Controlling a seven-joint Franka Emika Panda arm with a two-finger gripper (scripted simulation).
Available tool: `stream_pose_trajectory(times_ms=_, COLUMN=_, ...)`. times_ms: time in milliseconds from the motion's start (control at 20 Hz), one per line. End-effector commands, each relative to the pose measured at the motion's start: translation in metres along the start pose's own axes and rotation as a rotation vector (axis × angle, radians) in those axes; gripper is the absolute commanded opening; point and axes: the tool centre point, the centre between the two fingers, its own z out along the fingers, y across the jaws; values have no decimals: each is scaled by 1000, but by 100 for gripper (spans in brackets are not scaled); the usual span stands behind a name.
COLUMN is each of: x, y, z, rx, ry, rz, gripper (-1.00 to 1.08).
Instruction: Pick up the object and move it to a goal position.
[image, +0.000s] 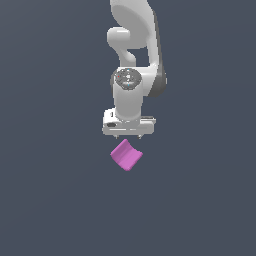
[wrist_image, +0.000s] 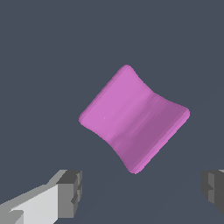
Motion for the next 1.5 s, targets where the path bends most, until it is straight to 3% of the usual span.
stream_pose_trajectory(times_ms=0, x=0, y=0, z=0, rx=0, ry=0, rz=0, gripper=68)
stream_pose_trajectory(times_ms=400, x=4, y=2, z=-9, rx=-14, ry=11, rz=1, gripper=68)
stream_pose_trajectory(times_ms=800, x=1, y=7, z=0, rx=28, ry=-11, rz=29, gripper=68)
stream_pose_trajectory(times_ms=1150, x=-4, y=16, z=17, rx=122, ry=-54, rz=90, gripper=68)
stream_pose_trajectory(times_ms=1450, x=-10, y=24, z=38, rx=255, ry=-99, rz=169, gripper=68)
